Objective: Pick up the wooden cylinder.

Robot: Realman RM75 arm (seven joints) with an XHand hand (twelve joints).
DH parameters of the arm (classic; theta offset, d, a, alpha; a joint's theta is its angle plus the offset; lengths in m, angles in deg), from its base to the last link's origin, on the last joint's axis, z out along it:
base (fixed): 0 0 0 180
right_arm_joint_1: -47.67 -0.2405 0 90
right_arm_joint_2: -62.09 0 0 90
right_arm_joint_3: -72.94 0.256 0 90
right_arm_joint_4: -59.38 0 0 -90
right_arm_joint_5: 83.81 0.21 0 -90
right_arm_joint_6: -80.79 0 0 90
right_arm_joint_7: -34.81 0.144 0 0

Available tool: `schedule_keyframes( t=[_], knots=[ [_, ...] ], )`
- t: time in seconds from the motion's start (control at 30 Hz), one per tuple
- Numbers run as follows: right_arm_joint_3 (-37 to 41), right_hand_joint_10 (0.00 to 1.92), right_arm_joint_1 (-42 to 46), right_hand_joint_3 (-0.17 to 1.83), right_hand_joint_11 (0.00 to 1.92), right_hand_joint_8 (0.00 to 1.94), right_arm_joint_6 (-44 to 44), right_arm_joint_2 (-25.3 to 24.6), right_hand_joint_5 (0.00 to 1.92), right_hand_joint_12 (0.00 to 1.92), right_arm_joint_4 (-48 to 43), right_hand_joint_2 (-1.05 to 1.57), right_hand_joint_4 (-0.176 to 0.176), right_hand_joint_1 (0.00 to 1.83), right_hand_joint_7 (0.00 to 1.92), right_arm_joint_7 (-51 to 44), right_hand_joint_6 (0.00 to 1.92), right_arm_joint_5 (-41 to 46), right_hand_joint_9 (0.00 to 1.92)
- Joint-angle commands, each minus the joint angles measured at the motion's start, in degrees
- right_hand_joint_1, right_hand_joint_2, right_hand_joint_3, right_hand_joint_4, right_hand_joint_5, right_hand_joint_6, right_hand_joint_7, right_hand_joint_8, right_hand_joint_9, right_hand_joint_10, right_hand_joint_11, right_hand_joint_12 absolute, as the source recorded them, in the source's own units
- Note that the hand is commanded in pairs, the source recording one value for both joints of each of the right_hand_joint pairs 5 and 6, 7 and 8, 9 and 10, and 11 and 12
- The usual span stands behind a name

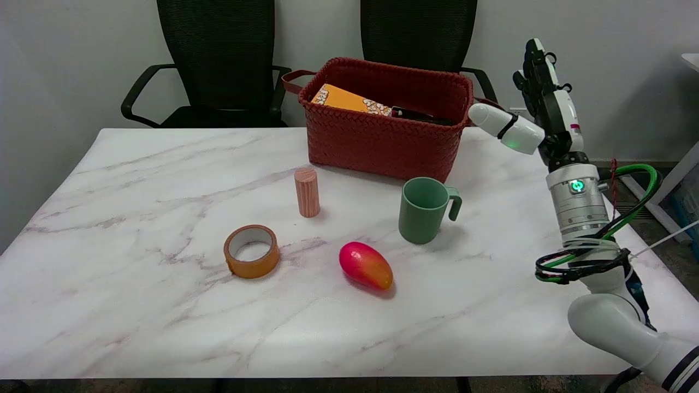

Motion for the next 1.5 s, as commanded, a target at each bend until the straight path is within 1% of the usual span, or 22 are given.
schedule_keyframes(
  t=[0.03, 0.3, 0.33, 0.37, 0.4, 0.5, 0.6, 0.63, 0.67, 0.7, 0.77, 0.9, 1.0, 1.13, 1.37, 1.5],
  knots=[
    [0.33, 0.01, 0.56, -0.17, 0.16, 0.00, 2.74, -0.41, 0.00, 0.16, 0.32, 0.61, 0.000, 0.83, 0.00, -0.34, 0.00, -0.40, 0.01],
    [0.62, 0.02, -0.42, -0.17, 0.16, 0.00, 0.38, -0.07, 0.00, 0.16, 0.18, 0.61, 0.000, 0.83, 0.00, -0.51, 0.00, -0.45, 0.02],
    [-3.37, 0.03, 0.40, -0.17, 0.17, 0.00, 1.70, 0.37, 0.00, 0.17, -7.08, 0.60, 0.000, 0.83, 0.00, 1.80, 0.00, 0.78, 0.03],
    [-2.69, 0.04, 0.10, -0.17, 0.18, 0.00, 0.41, 0.41, 0.00, 0.18, -5.75, 0.59, 0.000, 0.83, 0.00, 1.24, 0.00, 0.47, 0.04],
    [-0.39, 0.05, -0.64, -0.17, 0.19, 0.00, -1.88, 0.23, 0.00, 0.19, -1.56, 0.59, 0.000, 0.83, 0.00, -0.32, 0.00, -0.53, 0.05],
    [-1.45, 0.06, -1.34, -0.17, 0.20, 0.00, -5.80, 0.40, 0.00, 0.20, -2.96, 0.58, 0.000, 0.84, 0.00, -0.51, 0.00, -0.88, 0.06],
    [-3.26, 0.04, -2.72, -0.12, 0.19, 0.00, -8.52, 0.55, 0.00, 0.19, -4.22, 0.63, 0.000, 0.82, 0.00, -0.82, 0.00, -0.88, 0.04],
    [-7.63, 0.04, -2.33, -0.11, 0.19, 0.00, -7.12, 0.76, 0.00, 0.19, -10.91, 0.65, 0.000, 0.81, 0.00, 1.27, 0.00, 0.26, 0.04],
    [-7.80, 0.03, -2.94, -0.10, 0.18, 0.00, -7.47, 0.41, 0.00, 0.18, -9.82, 0.68, 0.000, 0.80, 0.00, 0.87, 0.00, 0.17, 0.03],
    [-6.01, 0.01, -4.29, -0.08, 0.17, 0.00, -8.76, -0.42, 0.00, 0.17, -4.77, 0.72, 0.000, 0.79, 0.00, -0.82, 0.00, -0.50, 0.01],
    [-7.32, 0.01, -5.38, -0.08, 0.16, 0.00, -9.19, -1.91, 0.00, 0.16, -4.88, 0.75, 0.000, 0.78, 0.00, -0.82, 0.00, -0.40, 0.01],
    [-7.48, 0.00, -7.05, -0.14, 0.16, 0.00, -14.08, -6.35, 0.00, 0.16, -5.14, 0.78, 0.000, 0.78, 0.00, -2.56, 0.00, -0.76, 0.00],
    [-7.91, 0.00, -8.08, -0.17, 0.16, 0.00, -16.38, -8.36, 0.00, 0.16, -5.01, 0.78, 0.000, 0.78, 0.00, -3.66, 0.00, -0.87, 0.00],
    [-11.11, 0.00, -10.86, -0.17, 0.15, 0.00, -16.91, -8.96, 0.00, 0.15, -3.63, 0.78, 0.000, 0.78, 0.00, -3.77, 0.00, -0.54, 0.00],
    [-17.44, 0.00, -18.14, -0.17, 0.15, 0.00, -16.91, -10.30, 0.00, 0.15, 1.09, 0.80, 0.000, 0.77, 0.00, -3.49, 0.00, -0.32, 0.00],
    [-18.35, 0.00, -20.23, -0.17, 0.15, 0.00, -17.25, -11.45, 0.00, 0.15, 3.57, 0.80, 0.000, 0.77, 0.00, -3.50, 0.00, -0.19, 0.00]
  ],
)
